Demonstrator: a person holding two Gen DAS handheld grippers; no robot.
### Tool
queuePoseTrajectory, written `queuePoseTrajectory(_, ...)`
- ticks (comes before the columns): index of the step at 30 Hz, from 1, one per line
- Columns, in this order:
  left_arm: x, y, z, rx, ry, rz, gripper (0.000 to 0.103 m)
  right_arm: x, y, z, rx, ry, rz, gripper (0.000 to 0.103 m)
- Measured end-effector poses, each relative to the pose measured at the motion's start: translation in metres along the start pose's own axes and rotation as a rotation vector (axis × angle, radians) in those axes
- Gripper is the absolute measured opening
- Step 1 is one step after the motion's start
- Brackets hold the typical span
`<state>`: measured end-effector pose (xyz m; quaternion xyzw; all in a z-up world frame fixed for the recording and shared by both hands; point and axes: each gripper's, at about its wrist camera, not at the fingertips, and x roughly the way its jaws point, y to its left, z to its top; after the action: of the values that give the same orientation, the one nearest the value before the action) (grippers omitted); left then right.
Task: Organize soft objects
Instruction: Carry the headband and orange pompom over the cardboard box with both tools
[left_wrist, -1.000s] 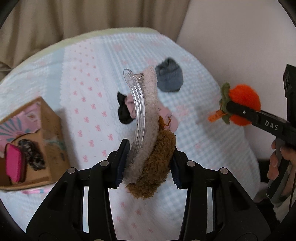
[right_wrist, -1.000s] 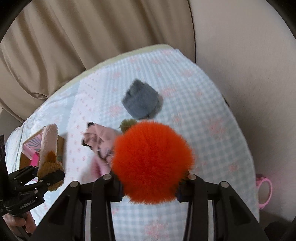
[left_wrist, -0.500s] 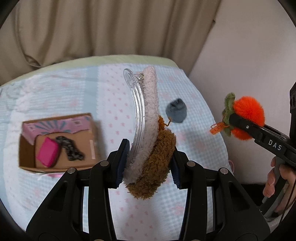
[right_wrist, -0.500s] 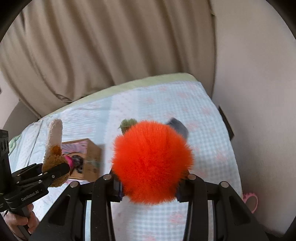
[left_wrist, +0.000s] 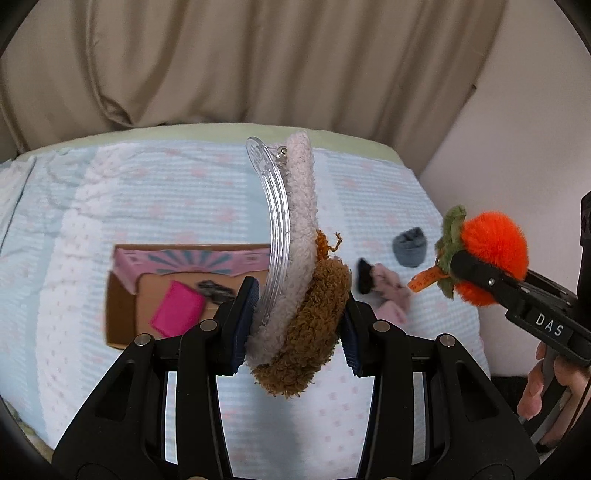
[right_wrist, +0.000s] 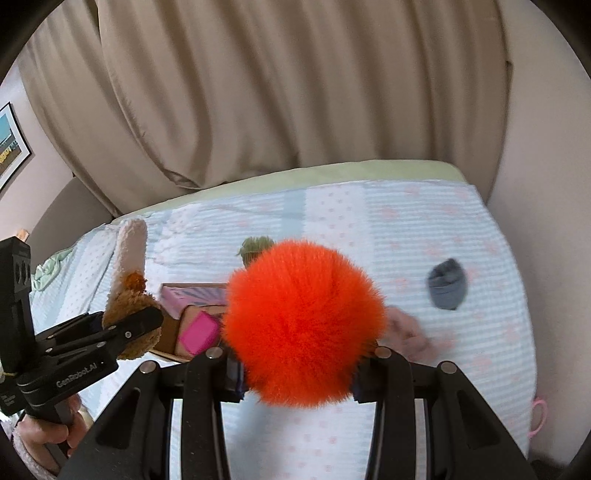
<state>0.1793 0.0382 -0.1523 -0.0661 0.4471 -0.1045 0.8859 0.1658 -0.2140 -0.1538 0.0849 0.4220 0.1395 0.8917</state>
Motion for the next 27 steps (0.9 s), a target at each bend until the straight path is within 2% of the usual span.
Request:
queuePoseTrajectory(6, 0.009, 0.081, 0.007, -0.002, 0.044, 0.001, 0.038, 0.043, 0.058, 0.000, 0.016, 0.041, -0.010, 0.036)
queuePoseTrajectory(13, 0.054, 0.159, 0.010, 0.007, 0.136, 0.020, 0.038, 0.103, 0.107, -0.005, 0.052, 0.107, -0.024, 0.036)
queuePoseTrajectory(20, 0.108, 0.198, -0.005, 0.003, 0.241, 0.037, 0.038, 0.163, 0.132, -0.014, 0.037, 0.207, -0.044, 0.036)
queuePoseTrajectory(27, 0.154, 0.204, -0.026, 0.018, 0.331, 0.057, 0.038, 0.217, 0.128, -0.028, 0.009, 0.314, -0.079, 0.036)
